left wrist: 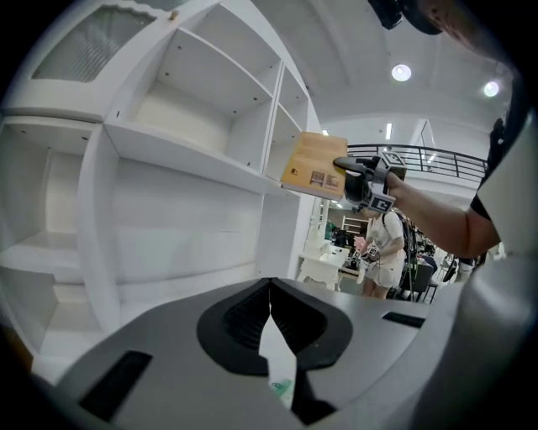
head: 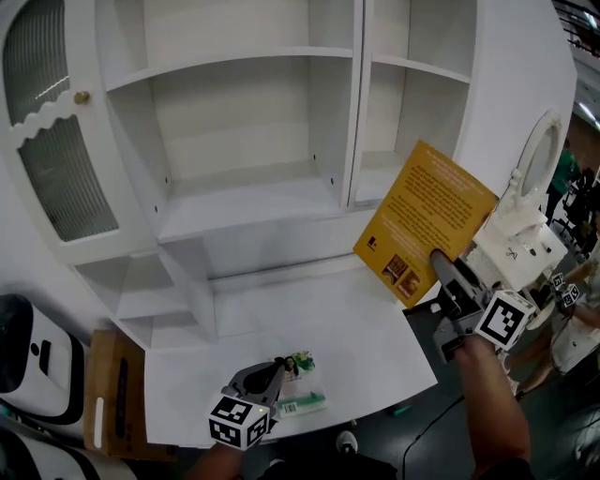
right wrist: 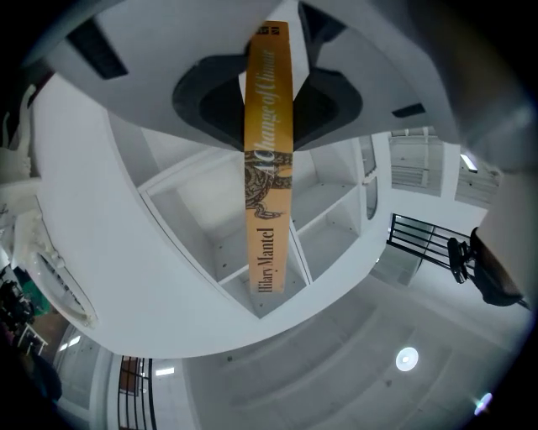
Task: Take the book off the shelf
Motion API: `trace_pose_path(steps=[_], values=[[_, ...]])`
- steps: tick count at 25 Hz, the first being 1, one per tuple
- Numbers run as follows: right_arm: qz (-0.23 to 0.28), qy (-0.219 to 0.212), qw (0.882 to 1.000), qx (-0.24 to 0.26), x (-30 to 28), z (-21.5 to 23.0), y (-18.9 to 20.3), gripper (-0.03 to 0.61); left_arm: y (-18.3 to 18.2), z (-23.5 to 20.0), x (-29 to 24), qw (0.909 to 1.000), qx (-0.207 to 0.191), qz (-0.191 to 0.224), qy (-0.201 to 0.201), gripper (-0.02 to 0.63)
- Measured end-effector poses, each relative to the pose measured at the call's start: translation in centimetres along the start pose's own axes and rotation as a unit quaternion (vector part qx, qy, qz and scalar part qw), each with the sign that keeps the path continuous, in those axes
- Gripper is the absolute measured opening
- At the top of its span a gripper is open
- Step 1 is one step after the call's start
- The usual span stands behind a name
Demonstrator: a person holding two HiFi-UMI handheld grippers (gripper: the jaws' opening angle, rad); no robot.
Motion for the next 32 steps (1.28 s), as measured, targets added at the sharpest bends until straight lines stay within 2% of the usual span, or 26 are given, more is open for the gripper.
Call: trace_pose_path(steps=[8,12,15,19,24,29,32], values=[[-0.071,-0.025,0.993,-0.094,4.3,1.2,10.1,0.152,1.1,-0.6,0.4,0.9999,0.003,0.011,-0.006,0.011],[-0.128,-0.023,0.983,-0.131,5.5,1.5,15.1,0.152,1.9,-1.3,0.7,0.9998,0.010,0.007,-0.018,0.011],[-0.184,-0.034,0.969,-0.161,5.7,1.7,19.0,0.152,2.7,-1.8,1.0,0.9994,0.015,0.007,-0.029,0.011],[-0.282,-0.042,0.936,-0.207,5.9,2.5,24.8,0.152,3.9,-1.9,1.4,0.9988,0.022,-0.004,-0.043,0.011],[-0.374,-0.069,0.884,-0.271,5.2,3.5,31.8,0.152,4.6,-2.0,2.6,0.9975,0.031,-0.011,-0.063,0.011],[-0.453,-0.071,0.827,-0.325,4.0,5.0,37.6,0.152,5.2,-1.9,3.8,0.9958,0.039,-0.015,-0.082,0.011],[-0.505,-0.065,0.786,-0.351,3.1,5.3,40.4,0.152,5.7,-1.7,4.5,0.9944,0.045,-0.020,-0.093,0.011]])
Point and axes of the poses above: the fingertips, and each gripper's own axes: x backward along the fingers, z to its right, y out of its underside, the point moved 10 cm from there along x, backward along the fingers, and after that the axes turned 8 degrees about z, right-handed, at the moved point
